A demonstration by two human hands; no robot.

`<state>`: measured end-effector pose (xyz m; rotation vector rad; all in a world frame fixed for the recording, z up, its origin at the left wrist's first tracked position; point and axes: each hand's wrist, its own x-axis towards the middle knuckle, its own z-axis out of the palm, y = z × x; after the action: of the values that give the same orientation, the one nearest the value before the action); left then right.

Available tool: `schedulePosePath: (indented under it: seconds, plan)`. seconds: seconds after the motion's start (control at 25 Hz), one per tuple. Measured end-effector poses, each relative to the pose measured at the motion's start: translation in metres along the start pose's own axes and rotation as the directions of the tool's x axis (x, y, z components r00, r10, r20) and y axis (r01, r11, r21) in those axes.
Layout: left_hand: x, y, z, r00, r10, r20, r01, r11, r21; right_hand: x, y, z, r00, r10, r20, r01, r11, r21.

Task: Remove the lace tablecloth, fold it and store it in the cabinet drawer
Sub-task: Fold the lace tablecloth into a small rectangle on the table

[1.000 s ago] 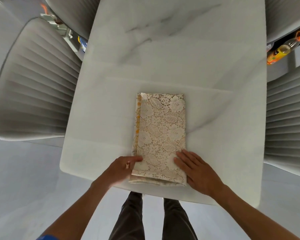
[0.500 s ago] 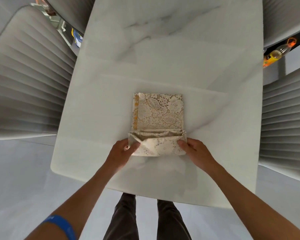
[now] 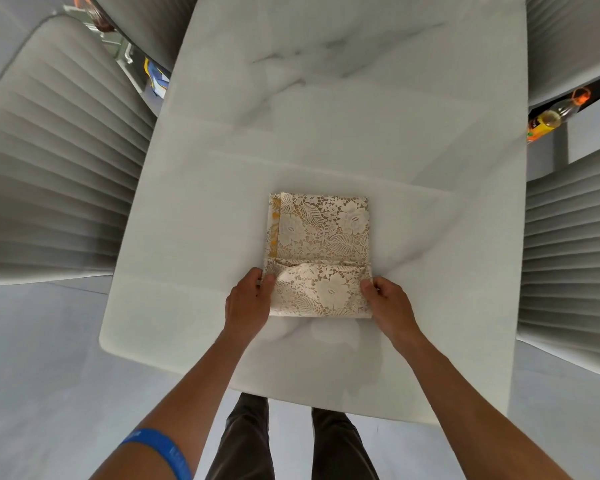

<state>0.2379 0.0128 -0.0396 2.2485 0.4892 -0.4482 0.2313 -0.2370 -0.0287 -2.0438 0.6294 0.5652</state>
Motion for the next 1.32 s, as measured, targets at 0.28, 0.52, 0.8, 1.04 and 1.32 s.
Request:
schedulePosePath:
  seconds: [0.28, 0.52, 0.8, 1.04, 1.32]
  plan:
    - [-0.011, 0.000, 0.003, 0.994, 0.027, -0.106, -0.034, 0.997, -0.065, -0.029, -0.015, 0.030, 0.756, -0.615, -0.225, 0.405, 0.709, -0.577]
    - [0.006, 0.003, -0.005, 1.000, -0.001, 0.000, 0.001, 1.000, 0.017, -0.020, 0.002, 0.058, 0.834, -0.528, 0.162, 0.466, 0.515, -0.720]
    - [0.020, 0.009, -0.027, 0.617, 0.702, 0.357, -0.740, 0.362, 0.567, -0.018, -0.003, 0.051, 0.848, -0.500, 0.176, 0.455, 0.516, -0.725]
    - [0.047, -0.012, -0.048, 0.578, 0.449, 0.681, -0.815, 0.284, 0.504, 0.009, 0.006, -0.013, 0.695, -0.585, 0.419, 0.671, 0.318, -0.669]
    - [0.060, -0.019, -0.047, 0.526, 0.673, 0.519, -0.849, 0.389, 0.356, 0.040, 0.022, -0.045, 0.623, -0.479, 0.618, 0.756, 0.167, -0.633]
